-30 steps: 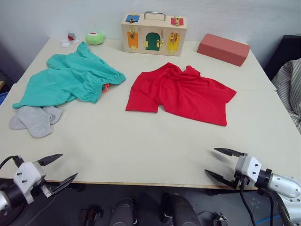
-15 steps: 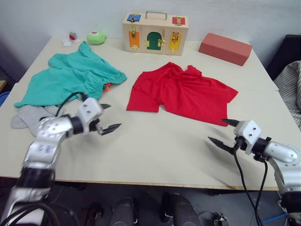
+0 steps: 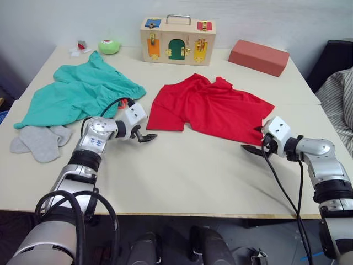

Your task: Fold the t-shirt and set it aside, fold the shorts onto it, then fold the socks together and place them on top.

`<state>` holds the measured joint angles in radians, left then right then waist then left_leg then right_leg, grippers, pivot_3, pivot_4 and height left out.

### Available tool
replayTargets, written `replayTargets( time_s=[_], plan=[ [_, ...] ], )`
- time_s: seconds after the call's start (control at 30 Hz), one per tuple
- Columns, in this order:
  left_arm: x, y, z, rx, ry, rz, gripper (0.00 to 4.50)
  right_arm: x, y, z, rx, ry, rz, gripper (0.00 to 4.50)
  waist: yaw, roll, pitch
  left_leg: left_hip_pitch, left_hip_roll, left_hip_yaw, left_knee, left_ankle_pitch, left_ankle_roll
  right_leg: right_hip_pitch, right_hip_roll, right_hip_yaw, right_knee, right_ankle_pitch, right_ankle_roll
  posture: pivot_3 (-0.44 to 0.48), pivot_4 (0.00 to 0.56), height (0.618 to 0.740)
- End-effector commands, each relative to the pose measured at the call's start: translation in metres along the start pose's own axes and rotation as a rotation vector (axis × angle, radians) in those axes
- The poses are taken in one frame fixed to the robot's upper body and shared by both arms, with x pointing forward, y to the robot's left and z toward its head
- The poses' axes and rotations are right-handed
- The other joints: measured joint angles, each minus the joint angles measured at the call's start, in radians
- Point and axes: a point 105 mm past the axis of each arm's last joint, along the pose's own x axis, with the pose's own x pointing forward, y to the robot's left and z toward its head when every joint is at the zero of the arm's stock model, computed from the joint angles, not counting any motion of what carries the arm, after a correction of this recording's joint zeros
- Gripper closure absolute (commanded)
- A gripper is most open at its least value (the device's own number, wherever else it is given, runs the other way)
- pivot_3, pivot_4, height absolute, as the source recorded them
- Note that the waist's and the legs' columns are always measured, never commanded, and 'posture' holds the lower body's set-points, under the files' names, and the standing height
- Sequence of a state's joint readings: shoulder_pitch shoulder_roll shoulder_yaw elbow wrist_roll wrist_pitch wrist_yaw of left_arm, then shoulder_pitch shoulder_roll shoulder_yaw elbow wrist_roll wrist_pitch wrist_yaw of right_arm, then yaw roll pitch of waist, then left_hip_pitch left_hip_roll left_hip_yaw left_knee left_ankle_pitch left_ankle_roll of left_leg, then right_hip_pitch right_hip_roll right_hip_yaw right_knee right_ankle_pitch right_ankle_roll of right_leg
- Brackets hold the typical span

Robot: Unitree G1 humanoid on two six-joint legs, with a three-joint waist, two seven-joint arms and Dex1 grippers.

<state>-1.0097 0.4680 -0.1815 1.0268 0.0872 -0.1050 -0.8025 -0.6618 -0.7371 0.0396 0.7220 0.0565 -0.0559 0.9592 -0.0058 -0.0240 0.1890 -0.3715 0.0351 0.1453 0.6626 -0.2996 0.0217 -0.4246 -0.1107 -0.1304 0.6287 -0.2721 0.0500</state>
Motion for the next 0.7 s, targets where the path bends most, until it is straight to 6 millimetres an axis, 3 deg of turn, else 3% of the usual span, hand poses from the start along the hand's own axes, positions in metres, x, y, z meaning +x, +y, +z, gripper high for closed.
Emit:
replayTargets(
  time_s=[0.03, 0.33, 0.4, 0.43, 0.6, 0.7],
  plan=[
    [0.001, 0.004, -0.008, -0.021, 0.051, 0.022, 0.92, 0.002, 0.004, -0.020, 0.023, 0.079, 0.026, 1.61, 0.001, 0.000, 0.000, 0.000, 0.000, 0.000, 0.000, 0.000, 0.001, 0.000, 0.000, 0.000, 0.000, 0.000, 0.000, 0.000, 0.150, 0.740],
    [-0.002, 0.003, -0.017, -0.054, 0.051, 0.004, 3.73, 0.005, 0.011, -0.012, -0.003, 0.036, 0.104, 4.50, -0.002, 0.000, 0.000, 0.000, -0.001, 0.000, 0.001, -0.001, 0.001, 0.000, -0.001, 0.001, 0.001, 0.000, 0.001, 0.000, 0.150, 0.740],
    [-0.007, 0.002, -0.018, -0.048, 0.031, -0.019, 4.38, 0.002, 0.016, -0.007, -0.032, 0.003, 0.142, 4.50, -0.003, 0.000, 0.000, 0.000, -0.001, 0.000, 0.001, -0.001, 0.001, 0.000, -0.001, 0.001, 0.001, 0.000, 0.001, 0.000, 0.150, 0.740],
    [-0.010, 0.001, -0.018, -0.043, 0.016, -0.032, 4.48, 0.000, 0.019, -0.004, -0.055, -0.020, 0.155, 4.50, -0.003, 0.000, 0.000, 0.000, 0.000, 0.000, 0.001, -0.001, 0.000, 0.000, -0.001, 0.001, 0.000, 0.000, 0.001, 0.000, 0.150, 0.740],
    [-0.032, -0.002, -0.016, -0.007, -0.077, -0.084, 4.48, -0.016, 0.032, 0.001, -0.130, -0.072, 0.240, 4.50, -0.020, 0.000, 0.000, -0.002, 0.000, 0.000, -0.001, -0.002, -0.001, -0.002, 0.000, 0.000, 0.000, 0.000, 0.000, 0.000, 0.150, 0.740],
    [-0.051, -0.016, -0.011, 0.011, -0.163, -0.161, 4.48, -0.027, 0.041, -0.001, -0.161, -0.084, 0.280, 4.50, -0.024, 0.000, 0.000, -0.003, 0.000, 0.001, -0.002, -0.002, -0.001, -0.003, 0.000, 0.000, 0.000, 0.000, 0.000, 0.000, 0.150, 0.740]
  ],
)
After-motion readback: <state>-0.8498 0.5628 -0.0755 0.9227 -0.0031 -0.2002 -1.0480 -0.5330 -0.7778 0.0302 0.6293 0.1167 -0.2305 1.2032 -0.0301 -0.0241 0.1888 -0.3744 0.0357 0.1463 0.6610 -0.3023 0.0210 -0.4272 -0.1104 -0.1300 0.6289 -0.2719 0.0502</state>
